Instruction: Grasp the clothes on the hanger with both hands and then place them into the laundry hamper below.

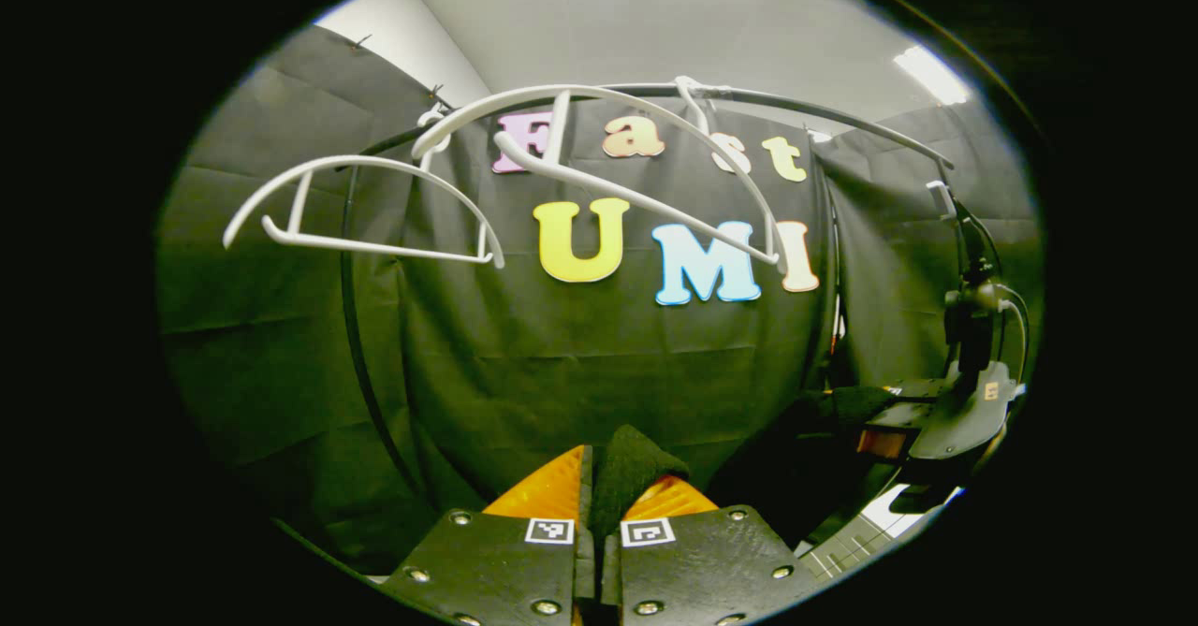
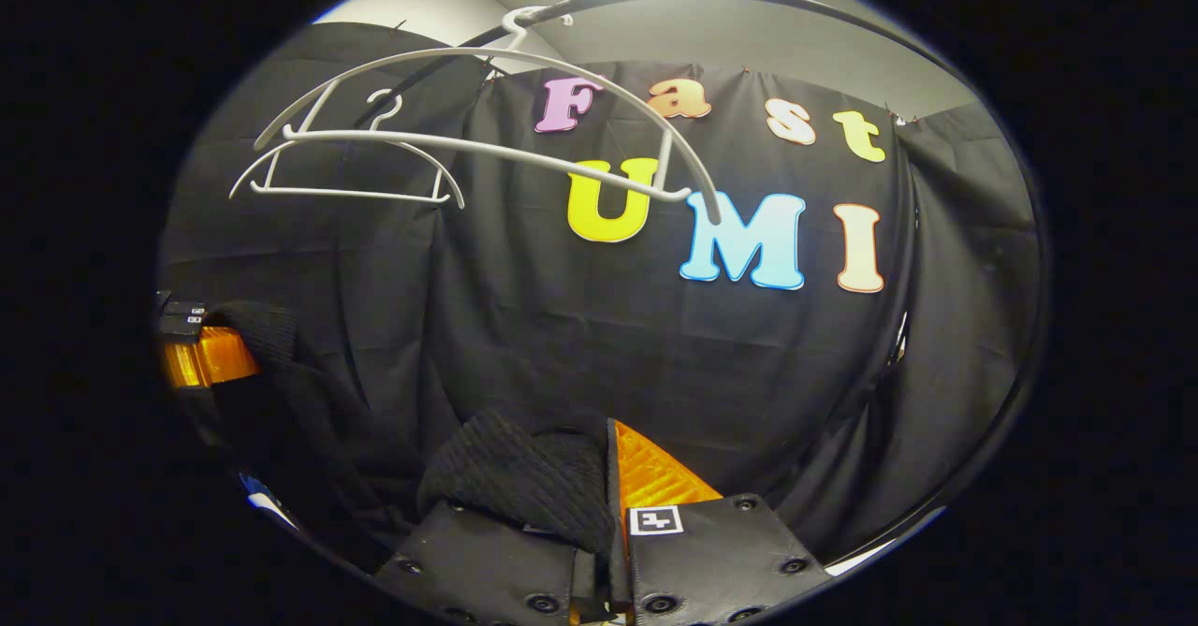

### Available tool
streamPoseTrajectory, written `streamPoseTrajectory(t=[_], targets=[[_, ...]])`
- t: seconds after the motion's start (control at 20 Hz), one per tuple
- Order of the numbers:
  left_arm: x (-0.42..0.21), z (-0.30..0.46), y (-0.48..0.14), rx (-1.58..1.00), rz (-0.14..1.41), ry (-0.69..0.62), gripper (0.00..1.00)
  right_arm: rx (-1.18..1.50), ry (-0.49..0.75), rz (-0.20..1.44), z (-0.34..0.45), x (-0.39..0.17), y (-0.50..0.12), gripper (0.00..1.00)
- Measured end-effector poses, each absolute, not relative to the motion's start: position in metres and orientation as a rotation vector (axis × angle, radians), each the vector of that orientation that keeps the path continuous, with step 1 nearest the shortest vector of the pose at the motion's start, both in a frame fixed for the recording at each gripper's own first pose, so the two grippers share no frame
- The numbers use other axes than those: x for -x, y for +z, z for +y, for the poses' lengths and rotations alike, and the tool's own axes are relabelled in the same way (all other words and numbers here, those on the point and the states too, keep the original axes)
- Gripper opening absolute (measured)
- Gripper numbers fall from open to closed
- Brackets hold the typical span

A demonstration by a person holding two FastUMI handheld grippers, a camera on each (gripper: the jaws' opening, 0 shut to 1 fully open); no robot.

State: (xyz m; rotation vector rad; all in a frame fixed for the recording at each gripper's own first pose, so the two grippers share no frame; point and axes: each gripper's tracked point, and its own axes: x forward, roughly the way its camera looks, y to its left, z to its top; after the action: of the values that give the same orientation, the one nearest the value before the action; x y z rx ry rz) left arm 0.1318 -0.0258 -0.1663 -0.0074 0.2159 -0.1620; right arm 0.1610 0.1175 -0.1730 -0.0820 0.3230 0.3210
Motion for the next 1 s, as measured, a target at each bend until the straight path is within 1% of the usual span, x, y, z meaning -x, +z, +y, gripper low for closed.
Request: streamPoseTrajectory(t=[0.15, 0.3, 0.45, 0.5, 0.55, 0.6, 0.65, 0.85, 0.95, 1.0], targets=[[-0.117, -0.037, -0.189, 0.027, 0.254, -0.199, 0.04, 0.056, 0.310, 0.382, 0.128, -0.142, -0.201, 0.10], [-0.113, -0.043, -0.227, 0.055, 0.328, -0.214, 0.04, 0.047, 0.294, 0.457, 0.134, -0.123, -0.237, 0.10], [-0.106, -0.045, -0.265, 0.061, 0.397, -0.205, 0.02, 0.056, 0.286, 0.522, 0.133, -0.115, -0.272, 0.10], [-0.102, -0.043, -0.275, 0.051, 0.419, -0.201, 0.03, 0.055, 0.283, 0.546, 0.134, -0.113, -0.282, 0.10], [-0.099, -0.038, -0.287, 0.041, 0.444, -0.199, 0.02, 0.053, 0.278, 0.571, 0.135, -0.109, -0.293, 0.10], [-0.094, -0.036, -0.298, 0.034, 0.468, -0.197, 0.04, 0.051, 0.273, 0.593, 0.134, -0.105, -0.303, 0.10], [-0.086, -0.034, -0.308, 0.029, 0.495, -0.196, 0.02, 0.049, 0.268, 0.618, 0.135, -0.098, -0.314, 0.10], [-0.078, -0.030, -0.337, 0.017, 0.606, -0.170, 0.04, 0.055, 0.260, 0.719, 0.132, -0.090, -0.355, 0.10], [-0.073, -0.026, -0.352, -0.005, 0.656, -0.152, 0.02, 0.068, 0.264, 0.767, 0.129, -0.086, -0.371, 0.10], [-0.071, -0.024, -0.359, -0.017, 0.680, -0.147, 0.04, 0.076, 0.269, 0.793, 0.129, -0.084, -0.381, 0.11]])
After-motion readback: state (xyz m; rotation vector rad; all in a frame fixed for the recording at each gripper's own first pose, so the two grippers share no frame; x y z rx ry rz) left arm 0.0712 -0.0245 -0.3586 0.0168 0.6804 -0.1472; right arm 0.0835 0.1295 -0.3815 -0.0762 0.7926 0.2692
